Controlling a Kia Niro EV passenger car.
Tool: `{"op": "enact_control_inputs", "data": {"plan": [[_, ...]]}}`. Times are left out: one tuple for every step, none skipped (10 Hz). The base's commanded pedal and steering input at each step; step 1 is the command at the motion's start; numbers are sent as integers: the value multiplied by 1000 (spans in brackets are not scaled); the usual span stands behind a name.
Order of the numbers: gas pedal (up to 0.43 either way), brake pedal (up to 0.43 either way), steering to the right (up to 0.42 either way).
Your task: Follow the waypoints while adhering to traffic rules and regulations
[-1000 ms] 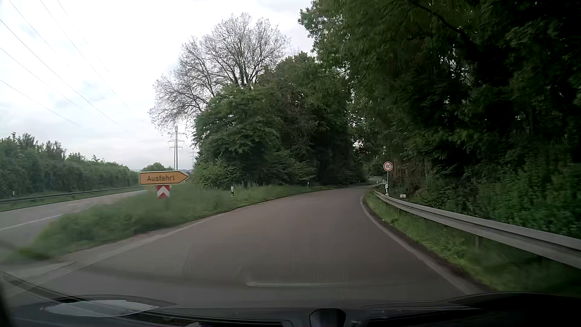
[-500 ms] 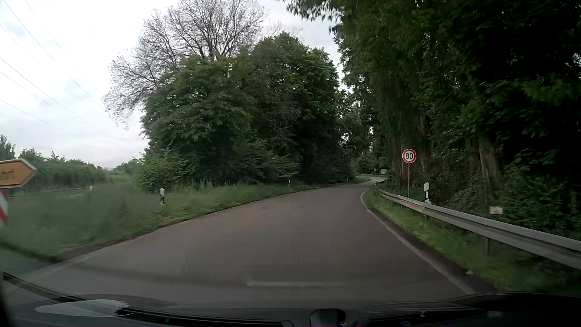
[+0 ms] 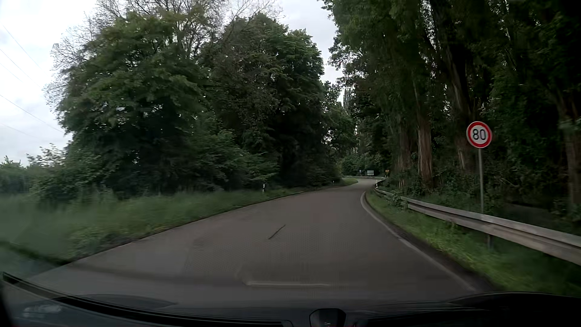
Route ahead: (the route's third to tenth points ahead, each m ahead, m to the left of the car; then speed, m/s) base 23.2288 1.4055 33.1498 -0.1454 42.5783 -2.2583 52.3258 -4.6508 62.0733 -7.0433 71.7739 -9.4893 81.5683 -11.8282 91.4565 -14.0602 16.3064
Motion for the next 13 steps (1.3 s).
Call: {"op": "enact_control_inputs", "data": {"plan": [[0,0,43],[0,0,44],[0,0,42],[0,0,40],[0,0,37],[0,0,36],[0,0,36],[0,0,36],[0,0,36],[0,0,36],[0,0,36],[0,0,34],[0,0,34]]}}
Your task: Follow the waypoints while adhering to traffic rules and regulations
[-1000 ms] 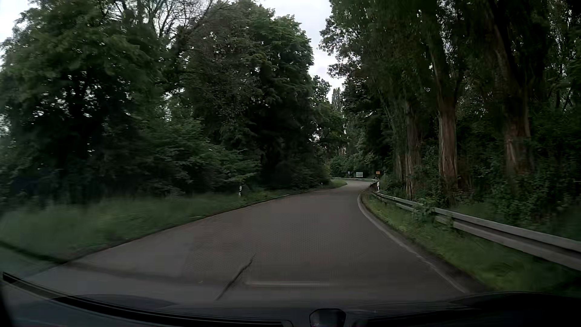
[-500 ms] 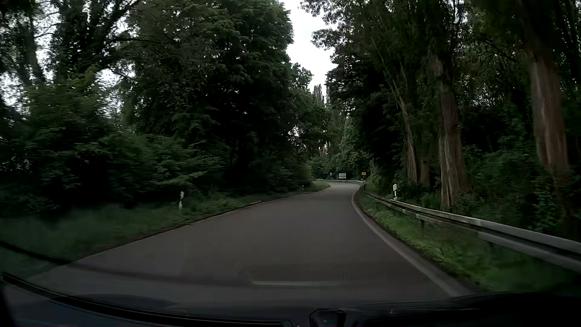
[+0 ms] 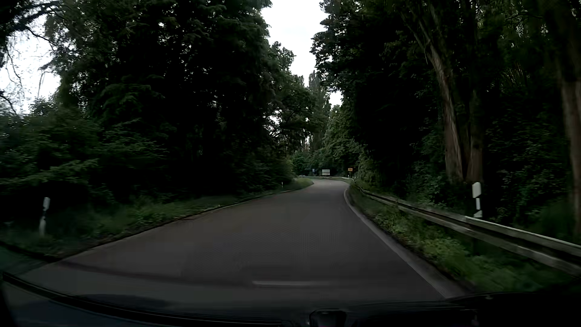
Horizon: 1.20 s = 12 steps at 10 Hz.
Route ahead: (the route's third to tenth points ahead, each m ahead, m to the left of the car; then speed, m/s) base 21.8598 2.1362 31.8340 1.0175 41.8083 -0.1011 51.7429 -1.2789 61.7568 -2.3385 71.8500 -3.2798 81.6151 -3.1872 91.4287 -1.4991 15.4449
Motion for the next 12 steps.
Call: {"op": "enact_control_inputs", "data": {"plan": [[8,0,32],[20,0,31],[20,0,28],[20,0,26],[20,0,24],[28,0,23],[28,0,22],[28,0,22],[28,0,20],[28,0,17],[28,0,16],[28,0,13]]}}
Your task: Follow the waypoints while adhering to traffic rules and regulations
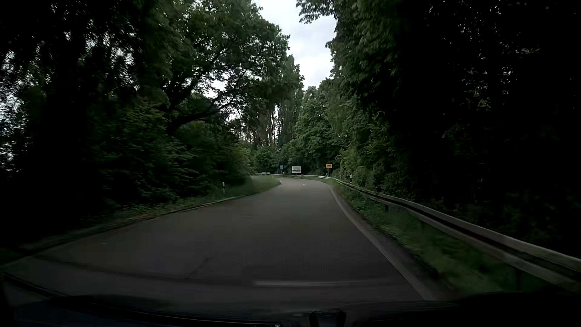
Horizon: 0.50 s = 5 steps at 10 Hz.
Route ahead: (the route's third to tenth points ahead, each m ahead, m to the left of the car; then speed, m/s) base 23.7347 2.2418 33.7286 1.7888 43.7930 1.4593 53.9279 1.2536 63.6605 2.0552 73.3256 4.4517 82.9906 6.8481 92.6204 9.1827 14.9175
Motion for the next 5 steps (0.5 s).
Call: {"op": "enact_control_inputs", "data": {"plan": [[28,0,11],[28,0,9],[28,0,9],[20,0,9],[8,0,10]]}}
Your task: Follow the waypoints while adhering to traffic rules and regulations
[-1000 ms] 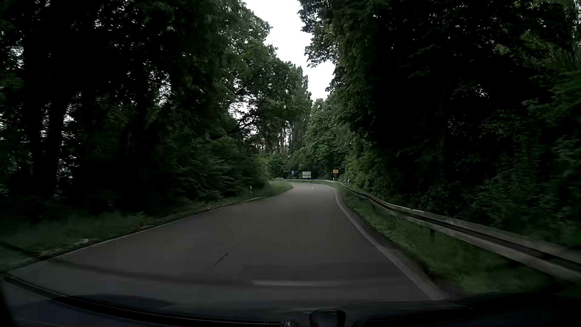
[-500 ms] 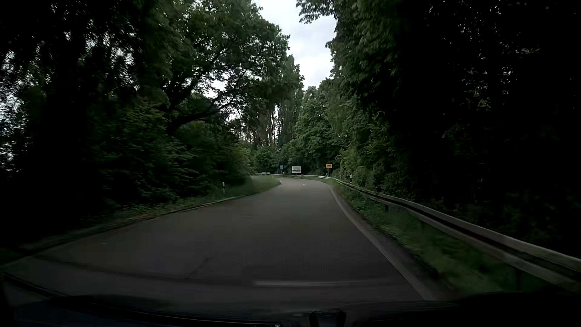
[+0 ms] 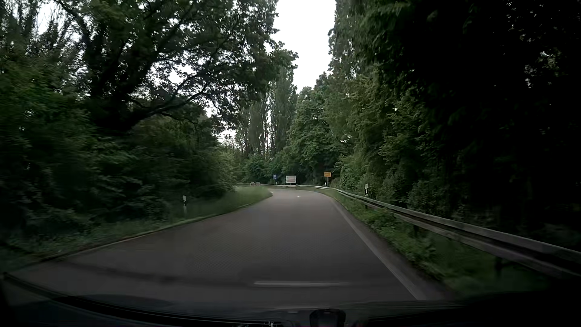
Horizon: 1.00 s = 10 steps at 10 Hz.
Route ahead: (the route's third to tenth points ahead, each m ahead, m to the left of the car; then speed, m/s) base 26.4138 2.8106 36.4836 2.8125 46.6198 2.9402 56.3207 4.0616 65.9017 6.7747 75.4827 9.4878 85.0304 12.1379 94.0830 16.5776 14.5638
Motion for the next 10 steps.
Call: {"op": "enact_control_inputs", "data": {"plan": [[8,0,10],[8,0,10],[8,0,10],[0,0,9],[0,0,9],[0,0,9],[0,0,9],[0,0,9],[0,0,8],[0,0,4]]}}
